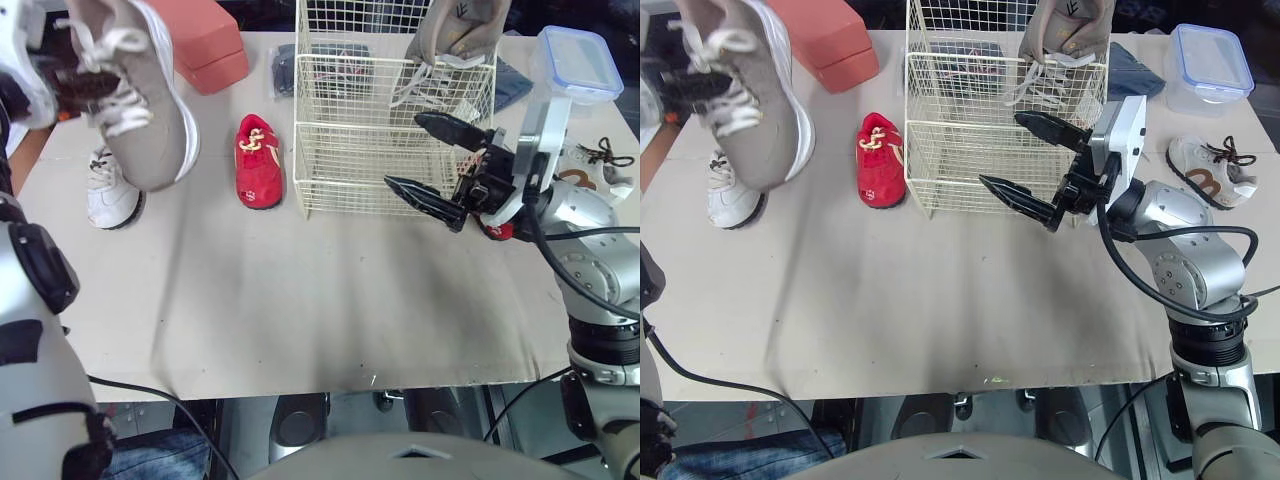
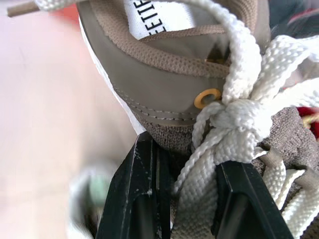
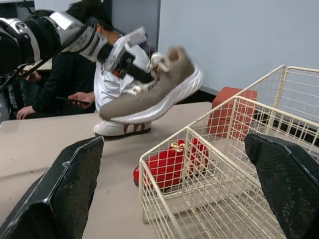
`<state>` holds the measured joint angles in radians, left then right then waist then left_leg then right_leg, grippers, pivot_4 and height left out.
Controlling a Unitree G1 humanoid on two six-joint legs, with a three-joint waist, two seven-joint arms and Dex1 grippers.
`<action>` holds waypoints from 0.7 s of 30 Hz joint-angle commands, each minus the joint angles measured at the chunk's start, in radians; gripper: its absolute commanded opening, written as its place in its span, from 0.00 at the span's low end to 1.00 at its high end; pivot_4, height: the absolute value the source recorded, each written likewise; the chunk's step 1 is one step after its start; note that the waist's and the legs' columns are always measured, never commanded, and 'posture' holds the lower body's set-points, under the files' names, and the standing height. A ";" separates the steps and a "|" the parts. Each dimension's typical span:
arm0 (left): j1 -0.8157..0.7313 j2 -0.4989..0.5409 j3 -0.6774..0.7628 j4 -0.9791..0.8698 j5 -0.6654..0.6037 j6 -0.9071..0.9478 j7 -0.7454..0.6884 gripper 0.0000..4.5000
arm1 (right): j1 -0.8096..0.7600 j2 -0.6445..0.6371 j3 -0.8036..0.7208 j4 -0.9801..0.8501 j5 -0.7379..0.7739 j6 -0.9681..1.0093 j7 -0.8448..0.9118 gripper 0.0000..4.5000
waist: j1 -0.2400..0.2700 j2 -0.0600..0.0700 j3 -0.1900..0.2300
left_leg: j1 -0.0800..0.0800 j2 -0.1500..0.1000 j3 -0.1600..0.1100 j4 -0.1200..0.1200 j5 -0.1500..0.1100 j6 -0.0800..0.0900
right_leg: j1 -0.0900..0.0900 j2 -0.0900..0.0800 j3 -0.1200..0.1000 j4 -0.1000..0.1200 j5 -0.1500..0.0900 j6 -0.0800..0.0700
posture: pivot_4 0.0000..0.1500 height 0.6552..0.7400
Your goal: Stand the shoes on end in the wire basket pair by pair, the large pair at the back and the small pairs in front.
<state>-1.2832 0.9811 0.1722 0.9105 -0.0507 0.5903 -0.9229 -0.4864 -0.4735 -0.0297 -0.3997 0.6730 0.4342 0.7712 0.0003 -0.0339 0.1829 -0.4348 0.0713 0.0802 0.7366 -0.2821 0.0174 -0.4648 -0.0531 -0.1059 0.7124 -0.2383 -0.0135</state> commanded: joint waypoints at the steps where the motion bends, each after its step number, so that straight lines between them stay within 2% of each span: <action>1: 0.033 -0.026 0.107 -0.271 -0.086 -0.084 0.095 0.13 | -0.030 -0.007 -0.067 -0.017 0.021 -0.012 -0.031 1.00 | 0.000 0.000 0.000 | 0.000 0.000 -0.001 0.000 0.000 0.000 | 0.000 -0.001 0.000 0.000 0.000 0.000 | 1.00 0.36; 5: 0.045 -0.119 0.168 -0.451 -0.165 -0.125 0.184 0.13 | -0.046 -0.010 -0.105 -0.004 0.020 -0.022 -0.055 1.00 | 0.003 -0.001 -0.001 | 0.000 -0.001 -0.002 0.001 0.000 0.000 | 0.000 -0.001 0.001 0.001 0.000 0.000 | 1.00 0.36; 9: 0.022 -0.222 0.173 -0.540 -0.213 -0.204 0.241 0.13 | -0.061 -0.011 -0.138 0.013 0.014 -0.037 -0.077 1.00 | 0.012 -0.001 -0.001 | 0.001 -0.002 -0.001 0.001 0.000 0.000 | 0.000 0.000 0.001 0.001 0.000 0.000 | 1.00 0.36; 12: -0.013 -0.304 0.168 -0.559 -0.238 -0.288 0.295 0.13 | -0.056 -0.012 -0.152 0.013 0.003 -0.047 -0.093 1.00 | 0.012 -0.001 -0.001 | 0.001 -0.002 0.003 0.001 0.000 0.000 | 0.000 0.001 0.001 0.002 0.000 0.000 | 1.00 0.36; 21: -0.052 -0.534 0.125 -0.494 -0.196 -0.634 0.465 0.13 | 0.013 0.015 -0.219 -0.019 0.009 -0.086 -0.169 1.00 | 0.014 -0.001 -0.001 | 0.001 -0.005 0.004 0.000 0.000 0.000 | 0.000 0.000 0.001 0.001 0.000 0.000 | 1.00 0.36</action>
<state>-1.2765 0.4563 0.2986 0.4323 -0.2540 0.0380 -0.5094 -0.4749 -0.4606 -0.2120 -0.3767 0.6718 0.3796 0.6197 0.0144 -0.0352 0.1821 -0.4339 0.0662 0.0843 0.7369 -0.2821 0.0175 -0.4644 -0.0529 -0.1046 0.7137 -0.2379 -0.0136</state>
